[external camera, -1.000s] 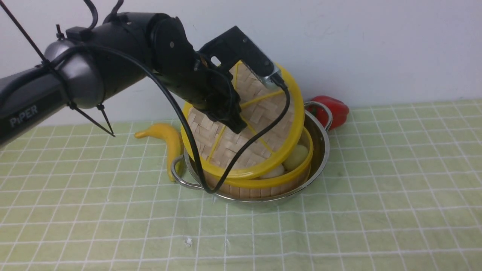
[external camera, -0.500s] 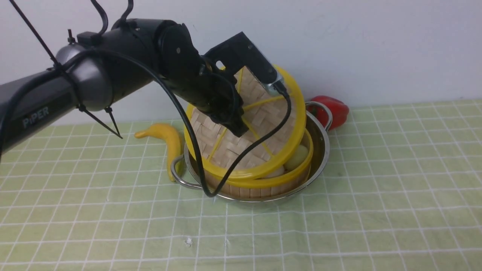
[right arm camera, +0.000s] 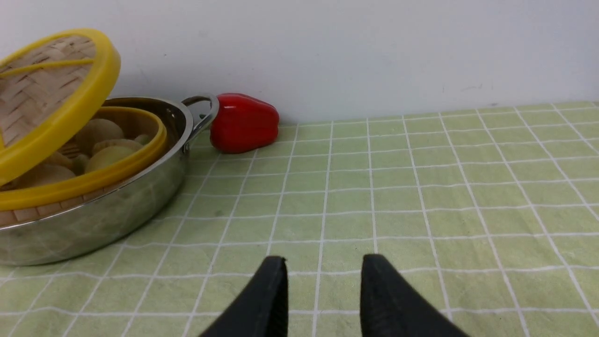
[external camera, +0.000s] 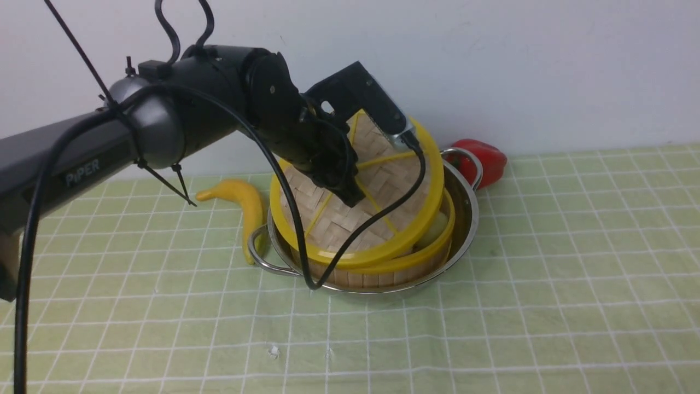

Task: Place the steamer in the pot on the green tablecloth, and put the lid on the steamer.
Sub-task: 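Place the yellow bamboo steamer lid onto the steamer in the pot with the left gripper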

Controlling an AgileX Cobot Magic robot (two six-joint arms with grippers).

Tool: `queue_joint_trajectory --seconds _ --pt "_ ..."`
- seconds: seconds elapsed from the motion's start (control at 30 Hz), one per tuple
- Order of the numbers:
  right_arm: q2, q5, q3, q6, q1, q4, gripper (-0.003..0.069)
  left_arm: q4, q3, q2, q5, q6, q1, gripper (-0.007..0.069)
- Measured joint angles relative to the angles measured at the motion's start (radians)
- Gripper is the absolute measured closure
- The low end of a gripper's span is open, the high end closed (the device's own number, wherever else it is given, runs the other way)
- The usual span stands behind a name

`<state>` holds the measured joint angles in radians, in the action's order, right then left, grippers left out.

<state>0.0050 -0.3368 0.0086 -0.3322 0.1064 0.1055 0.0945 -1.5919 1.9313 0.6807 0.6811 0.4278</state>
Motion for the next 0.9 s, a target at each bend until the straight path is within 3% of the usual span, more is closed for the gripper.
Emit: queue_joint_trajectory --seconds 0.9 --pt "0.0 0.0 0.0 0.0 0.0 0.0 0.0419 -0.001 0.0 0.0 -0.073 0.036 0.037 0.0501"
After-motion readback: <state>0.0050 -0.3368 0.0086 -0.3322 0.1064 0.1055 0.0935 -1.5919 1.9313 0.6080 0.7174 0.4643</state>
